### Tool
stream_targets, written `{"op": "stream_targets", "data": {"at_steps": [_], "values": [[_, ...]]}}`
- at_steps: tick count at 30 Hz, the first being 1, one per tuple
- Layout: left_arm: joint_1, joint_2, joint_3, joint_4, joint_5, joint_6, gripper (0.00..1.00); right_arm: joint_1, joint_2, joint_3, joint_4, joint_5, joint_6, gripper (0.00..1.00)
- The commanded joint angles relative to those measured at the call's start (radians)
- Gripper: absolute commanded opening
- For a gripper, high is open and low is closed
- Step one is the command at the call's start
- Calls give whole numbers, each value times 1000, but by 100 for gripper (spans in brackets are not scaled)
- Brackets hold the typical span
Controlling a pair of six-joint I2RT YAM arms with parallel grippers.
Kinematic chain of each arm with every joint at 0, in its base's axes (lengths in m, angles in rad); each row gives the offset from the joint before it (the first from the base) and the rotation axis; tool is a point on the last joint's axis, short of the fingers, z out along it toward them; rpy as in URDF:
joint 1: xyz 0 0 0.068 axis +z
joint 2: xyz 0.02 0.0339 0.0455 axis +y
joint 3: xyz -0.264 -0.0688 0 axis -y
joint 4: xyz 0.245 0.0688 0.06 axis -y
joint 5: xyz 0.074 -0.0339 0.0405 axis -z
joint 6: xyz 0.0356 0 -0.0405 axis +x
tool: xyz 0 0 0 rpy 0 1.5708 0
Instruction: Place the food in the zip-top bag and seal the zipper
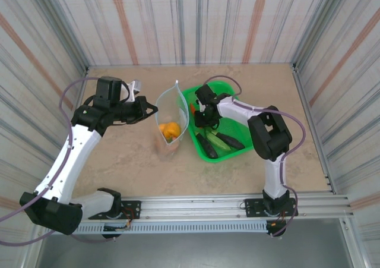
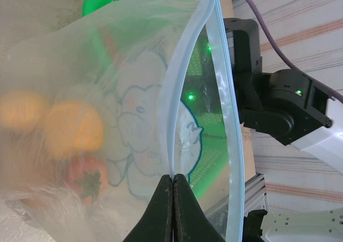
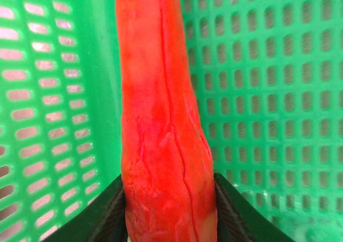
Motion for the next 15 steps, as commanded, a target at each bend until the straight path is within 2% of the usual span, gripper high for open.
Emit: {"op": "stream_targets", "data": {"at_steps": [1, 12, 15], "values": [[6, -11, 16, -28, 12, 27, 0, -21, -113, -27, 3, 1, -6, 36], [5, -5, 12, 15, 34, -27, 0, -44, -463, -99, -17, 4, 53, 35], [6, -6, 10, 24, 35, -39, 0, -10, -586, -127, 54, -18, 73, 35]]}}
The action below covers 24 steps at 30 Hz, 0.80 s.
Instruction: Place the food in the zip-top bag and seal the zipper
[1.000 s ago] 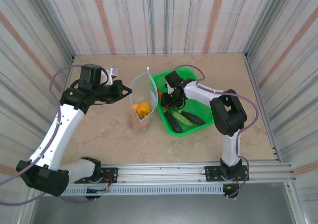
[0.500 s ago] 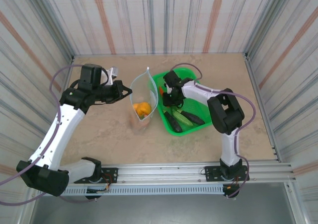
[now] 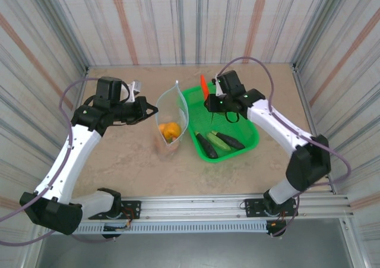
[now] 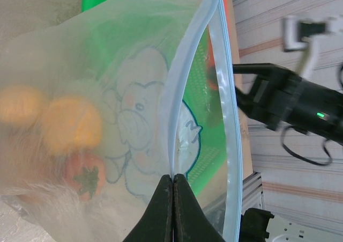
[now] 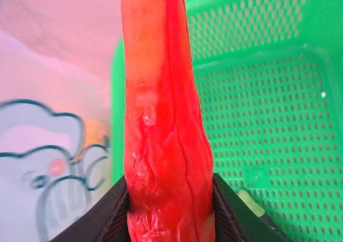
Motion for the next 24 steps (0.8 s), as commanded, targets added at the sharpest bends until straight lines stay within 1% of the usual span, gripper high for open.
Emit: {"op": "stream_targets", "data": {"at_steps": [1, 3, 6, 10, 13, 16, 19, 21, 24], "values": [[5, -6, 10, 29, 25, -22, 0, 47, -126, -16, 47, -21, 35, 35], [6, -10, 4, 34, 21, -29, 0, 101, -170, 23, 50, 8, 34, 35], [6, -14, -3, 48, 25, -46, 0, 178, -195, 96, 54, 37, 25, 35], [6, -14, -9, 52, 26, -57, 0, 280, -185, 180, 74, 71, 31, 35], [6, -13, -16, 61, 26, -67, 0, 336, -149, 214, 112, 73, 71, 35], [5, -12, -12, 64, 24, -71, 0, 377, -107, 211, 161, 95, 119, 36], [5, -12, -5, 63, 22, -71, 0, 412, -84, 161, 235, 162, 139, 37], [4, -12, -4, 60, 20, -70, 0, 414, -70, 117, 292, 174, 147, 37], [6, -14, -8, 60, 21, -72, 0, 416, -30, 83, 319, 201, 173, 39]]}}
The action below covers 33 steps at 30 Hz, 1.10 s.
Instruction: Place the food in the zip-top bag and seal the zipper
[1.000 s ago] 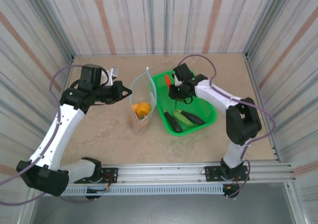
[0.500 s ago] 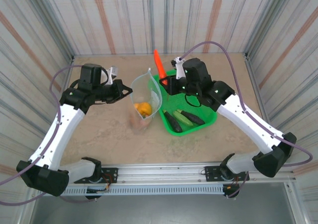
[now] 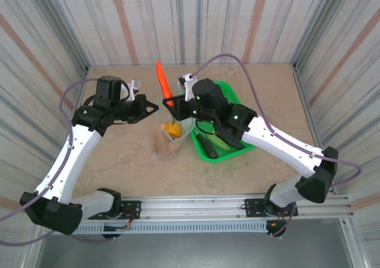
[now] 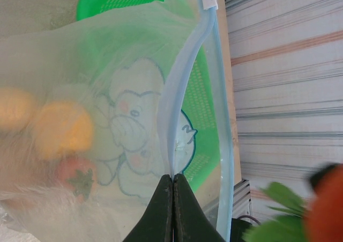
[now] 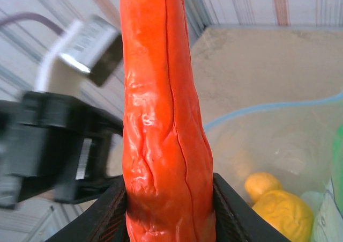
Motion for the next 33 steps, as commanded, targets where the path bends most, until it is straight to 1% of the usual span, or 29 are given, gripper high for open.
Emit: {"op": "stream_targets", "data": {"at_steps": [1, 4, 7, 9, 11, 13, 18, 26, 30, 33], "values": [[6, -15, -4, 18, 15, -10, 0, 8, 42, -52, 86, 76, 63, 41], [6, -21, -7, 16, 7, -5, 0, 29, 52, -151, 201, 91, 84, 44], [6, -27, -10, 16, 2, -2, 0, 41, 51, -214, 253, 88, 99, 48], [5, -26, -9, 15, 7, 3, 0, 51, 41, -248, 267, 84, 90, 54], [5, -24, -4, 10, 9, 10, 0, 56, 29, -274, 273, 76, 87, 62], [5, -24, -1, 6, 4, 16, 0, 57, 16, -290, 276, 73, 85, 64], [7, -26, -5, 10, -1, 17, 0, 50, -14, -276, 256, 55, 55, 64], [7, -46, -9, -10, -25, 36, 0, 25, -58, -147, 102, 16, -18, 61], [7, -57, 5, -36, -52, 57, 0, -10, -114, -108, 37, -43, -46, 60], [8, -69, 7, -45, -67, 65, 0, -54, -159, -83, -65, -57, -49, 58]]}}
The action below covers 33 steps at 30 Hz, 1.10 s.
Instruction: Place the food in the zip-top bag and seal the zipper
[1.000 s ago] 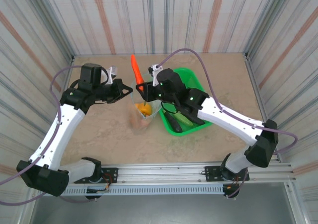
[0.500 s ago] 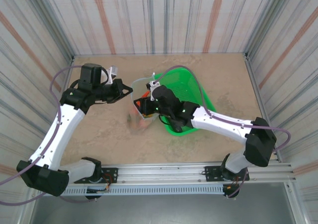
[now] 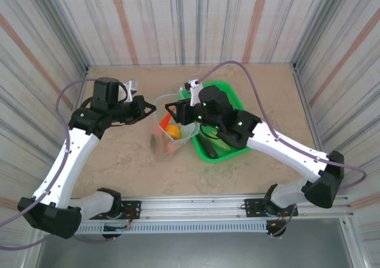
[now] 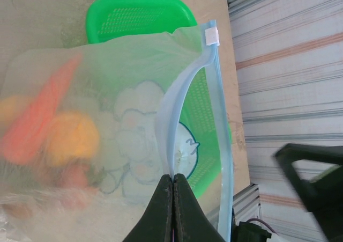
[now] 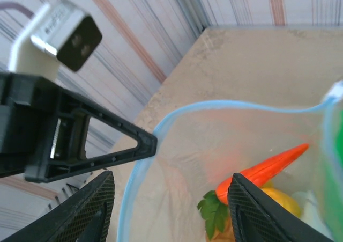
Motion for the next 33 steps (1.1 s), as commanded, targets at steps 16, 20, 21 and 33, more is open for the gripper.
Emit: {"op": "stream_targets", "data": {"at_steps": [16, 20, 21, 33], "values": [[14, -29, -8, -7, 10, 51, 0, -343, -35, -204, -488, -44, -105, 53], [15, -23, -10, -5, 27, 63, 0, -320, 111, -195, -521, -18, -155, 53], [15, -22, -10, -9, 30, 70, 0, -311, 145, -194, -517, -9, -165, 54], [15, -12, 3, -24, 42, 92, 0, -255, 427, -124, -502, 93, -243, 56]]}}
